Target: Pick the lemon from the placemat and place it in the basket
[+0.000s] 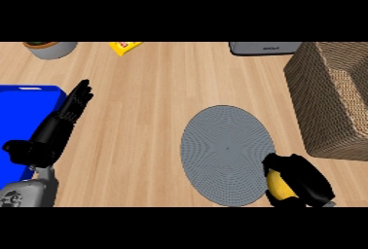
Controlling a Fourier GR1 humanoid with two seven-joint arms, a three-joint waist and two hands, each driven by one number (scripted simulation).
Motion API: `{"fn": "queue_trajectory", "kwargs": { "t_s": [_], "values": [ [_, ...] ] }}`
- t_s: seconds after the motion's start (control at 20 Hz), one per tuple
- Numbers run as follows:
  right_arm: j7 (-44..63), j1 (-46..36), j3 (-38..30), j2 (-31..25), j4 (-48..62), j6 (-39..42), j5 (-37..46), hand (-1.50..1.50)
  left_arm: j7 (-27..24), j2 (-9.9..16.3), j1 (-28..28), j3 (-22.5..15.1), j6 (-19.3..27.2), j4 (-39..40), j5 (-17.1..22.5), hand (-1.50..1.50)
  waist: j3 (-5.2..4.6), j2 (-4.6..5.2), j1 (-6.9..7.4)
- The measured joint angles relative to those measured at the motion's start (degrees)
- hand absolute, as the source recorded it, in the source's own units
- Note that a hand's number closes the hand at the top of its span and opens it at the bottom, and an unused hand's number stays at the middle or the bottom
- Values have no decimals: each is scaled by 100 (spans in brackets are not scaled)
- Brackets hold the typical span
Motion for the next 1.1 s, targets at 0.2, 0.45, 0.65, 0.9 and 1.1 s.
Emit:
{"fn": "queue_trajectory", "kwargs": {
  "t_s": [0.2,0.45,0.65,0.9,1.1],
  "values": [
    [76,1182,-137,-53,-1188,-64,-331,150,-24,-39,-29,-69,-22,13,-32,0,9,55,61],
    [-136,2162,-325,179,-2320,210,-1409,150,10,-110,2,-130,35,-62,-88,0,15,77,78],
    [-253,2644,-484,496,-3415,490,-2513,150,-22,-86,106,-111,-10,-105,-56,0,14,72,54],
    [-54,3348,-1131,597,-4883,917,-3923,150,-27,-43,139,-75,-41,-171,-40,0,15,84,83],
    [263,3679,-1819,562,-5313,1238,-4900,150,55,-78,-34,-96,16,-100,-91,0,14,97,95]
  ]
}}
